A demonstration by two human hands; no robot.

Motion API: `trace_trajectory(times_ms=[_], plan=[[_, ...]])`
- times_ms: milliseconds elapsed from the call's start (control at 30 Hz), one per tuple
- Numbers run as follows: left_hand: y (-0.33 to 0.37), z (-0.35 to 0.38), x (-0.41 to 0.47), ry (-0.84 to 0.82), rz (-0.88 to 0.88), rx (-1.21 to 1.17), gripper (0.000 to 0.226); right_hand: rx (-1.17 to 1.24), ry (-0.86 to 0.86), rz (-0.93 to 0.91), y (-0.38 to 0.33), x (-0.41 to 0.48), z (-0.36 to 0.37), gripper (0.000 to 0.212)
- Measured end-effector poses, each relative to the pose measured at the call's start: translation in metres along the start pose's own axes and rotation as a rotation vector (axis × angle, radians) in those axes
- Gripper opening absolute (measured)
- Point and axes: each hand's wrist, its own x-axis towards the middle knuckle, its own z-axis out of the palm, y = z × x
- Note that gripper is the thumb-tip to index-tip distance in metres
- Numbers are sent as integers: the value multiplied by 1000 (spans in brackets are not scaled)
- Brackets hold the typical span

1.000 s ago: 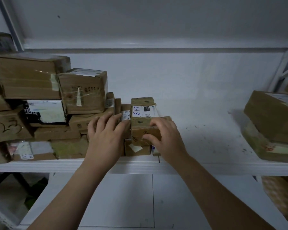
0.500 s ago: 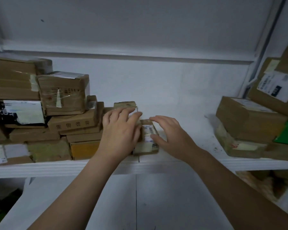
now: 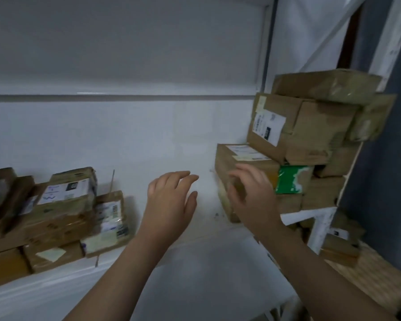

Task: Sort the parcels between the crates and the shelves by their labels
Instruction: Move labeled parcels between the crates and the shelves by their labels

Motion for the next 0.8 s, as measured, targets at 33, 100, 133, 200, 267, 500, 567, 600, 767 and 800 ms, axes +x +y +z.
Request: trace_trajectory(times_ms=[33, 100, 133, 200, 267, 500, 567, 600, 767, 800], plan=[[11, 7, 7, -6, 16, -28, 31, -16, 13, 24, 10, 1, -10, 20], [35, 20, 23, 0, 66, -71, 31, -53, 42, 74, 30, 4, -30, 21], [47, 26, 33, 2, 91, -87, 32, -74, 56, 99, 39, 6, -40, 23], [70, 36, 55, 0, 122, -129, 34, -114, 100, 125, 56, 14, -62, 28], [90, 45, 78, -2, 124, -163, 40, -148, 143, 128, 73, 26, -83, 33], [91, 93, 112, -351, -212, -91, 65, -258, -132, 82, 105, 45, -90, 43], [86, 104, 110, -270, -381, -364, 61, -329, -158, 47, 108, 42, -77, 47], [84, 107, 109, -215, -507, -513, 62, -362, -158, 33, 110, 41, -71, 49], [83, 104, 109, -534, -1013, -971, 73, -418, -238, 100, 127, 36, -53, 58], [81, 105, 109, -541, -1021, -988, 71, -408, -247, 118, 131, 35, -51, 59]])
